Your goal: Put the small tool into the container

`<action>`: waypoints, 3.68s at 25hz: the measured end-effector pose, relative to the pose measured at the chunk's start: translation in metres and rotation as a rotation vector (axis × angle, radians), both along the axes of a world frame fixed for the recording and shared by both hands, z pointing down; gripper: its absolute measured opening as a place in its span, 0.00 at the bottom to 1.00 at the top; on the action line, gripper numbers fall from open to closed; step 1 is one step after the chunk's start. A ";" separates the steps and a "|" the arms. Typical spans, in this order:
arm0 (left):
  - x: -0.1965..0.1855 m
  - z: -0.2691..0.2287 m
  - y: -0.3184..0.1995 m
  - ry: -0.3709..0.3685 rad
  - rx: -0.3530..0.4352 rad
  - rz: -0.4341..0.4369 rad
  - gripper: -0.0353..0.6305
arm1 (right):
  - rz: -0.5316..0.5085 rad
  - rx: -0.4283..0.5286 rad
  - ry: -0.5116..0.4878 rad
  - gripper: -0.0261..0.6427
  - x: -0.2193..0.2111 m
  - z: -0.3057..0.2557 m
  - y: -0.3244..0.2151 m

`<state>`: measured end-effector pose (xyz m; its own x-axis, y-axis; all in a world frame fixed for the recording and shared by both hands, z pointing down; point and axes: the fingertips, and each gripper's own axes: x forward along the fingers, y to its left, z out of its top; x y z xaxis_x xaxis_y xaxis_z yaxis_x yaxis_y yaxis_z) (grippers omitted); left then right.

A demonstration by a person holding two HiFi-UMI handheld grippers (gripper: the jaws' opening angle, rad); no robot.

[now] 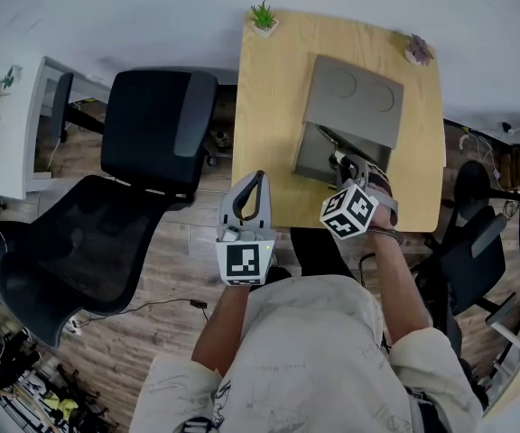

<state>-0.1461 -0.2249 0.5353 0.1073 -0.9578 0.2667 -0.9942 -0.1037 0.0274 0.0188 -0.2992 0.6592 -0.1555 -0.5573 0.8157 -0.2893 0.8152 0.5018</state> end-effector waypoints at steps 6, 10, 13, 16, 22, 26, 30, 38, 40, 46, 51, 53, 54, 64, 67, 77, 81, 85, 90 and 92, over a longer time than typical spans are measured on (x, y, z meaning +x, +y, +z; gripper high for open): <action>0.002 0.000 0.001 -0.001 0.006 0.002 0.06 | -0.005 0.003 0.001 0.17 0.000 0.001 0.001; 0.002 -0.002 0.000 -0.004 0.012 0.006 0.06 | -0.008 0.000 -0.002 0.17 -0.001 0.000 0.000; 0.003 -0.003 0.001 -0.005 0.015 0.005 0.06 | -0.008 -0.006 -0.009 0.18 0.000 0.001 0.001; 0.003 0.000 0.004 0.009 -0.015 0.002 0.06 | -0.009 -0.012 -0.011 0.21 0.000 0.002 0.003; 0.003 -0.008 0.003 -0.012 0.024 0.016 0.06 | 0.002 -0.023 -0.038 0.23 0.000 -0.001 0.008; 0.004 -0.007 0.005 -0.012 0.015 0.020 0.06 | 0.001 -0.026 -0.048 0.24 0.000 -0.004 0.010; 0.007 -0.012 0.007 -0.017 0.031 0.028 0.06 | 0.001 -0.027 -0.056 0.25 0.001 -0.008 0.014; 0.010 -0.018 0.015 -0.025 0.047 0.042 0.06 | 0.019 -0.011 -0.084 0.25 0.003 -0.017 0.023; 0.012 -0.019 0.018 -0.026 0.045 0.044 0.06 | 0.027 -0.004 -0.092 0.25 0.005 -0.020 0.025; 0.014 -0.026 0.026 -0.041 0.056 0.063 0.06 | 0.072 0.003 -0.138 0.25 0.009 -0.031 0.034; 0.024 -0.032 0.033 -0.050 0.064 0.087 0.06 | 0.111 0.007 -0.187 0.25 0.015 -0.040 0.042; 0.028 -0.035 0.036 -0.052 0.070 0.098 0.06 | 0.125 0.012 -0.202 0.25 0.017 -0.043 0.046; 0.028 -0.036 0.038 -0.054 0.072 0.103 0.06 | 0.133 0.015 -0.211 0.25 0.018 -0.045 0.047; 0.033 -0.048 0.050 -0.069 0.096 0.130 0.06 | 0.214 0.044 -0.296 0.25 0.031 -0.062 0.063; 0.034 -0.050 0.053 -0.072 0.104 0.137 0.06 | 0.244 0.052 -0.329 0.25 0.036 -0.068 0.066; 0.031 -0.059 0.054 -0.080 0.113 0.146 0.06 | 0.327 0.088 -0.429 0.25 0.054 -0.088 0.075; 0.030 -0.065 0.051 -0.080 0.128 0.148 0.06 | 0.377 0.096 -0.486 0.25 0.063 -0.098 0.077; 0.028 -0.064 0.048 -0.089 0.124 0.152 0.06 | 0.424 0.112 -0.546 0.25 0.071 -0.110 0.078; 0.030 -0.073 0.043 -0.098 0.141 0.165 0.06 | 0.476 0.129 -0.626 0.25 0.081 -0.124 0.078; 0.030 -0.074 0.042 -0.106 0.144 0.167 0.06 | 0.500 0.137 -0.665 0.25 0.085 -0.129 0.078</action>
